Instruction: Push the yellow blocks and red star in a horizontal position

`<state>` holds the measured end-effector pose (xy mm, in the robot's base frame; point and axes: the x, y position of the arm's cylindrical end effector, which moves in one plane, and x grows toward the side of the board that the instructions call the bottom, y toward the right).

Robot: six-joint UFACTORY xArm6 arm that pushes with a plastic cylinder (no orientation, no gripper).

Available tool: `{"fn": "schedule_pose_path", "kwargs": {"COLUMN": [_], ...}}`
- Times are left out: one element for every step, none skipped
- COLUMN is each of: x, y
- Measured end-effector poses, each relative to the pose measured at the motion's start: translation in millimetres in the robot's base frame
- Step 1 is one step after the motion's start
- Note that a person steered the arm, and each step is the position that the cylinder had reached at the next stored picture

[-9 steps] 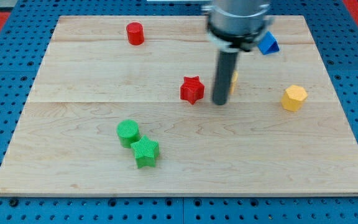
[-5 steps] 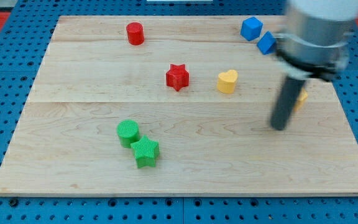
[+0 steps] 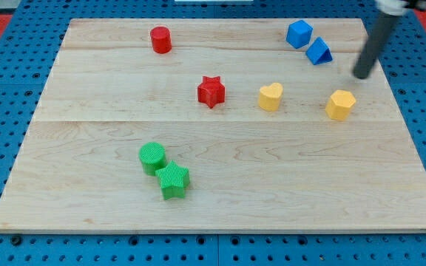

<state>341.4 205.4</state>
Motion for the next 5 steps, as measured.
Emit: {"fn": "schedule_pose_path", "kwargs": {"x": [10.7,53.1,48.3,44.9,83.0], "y": [-112.1,-149.3,-169.8,-171.0,-160.9]}}
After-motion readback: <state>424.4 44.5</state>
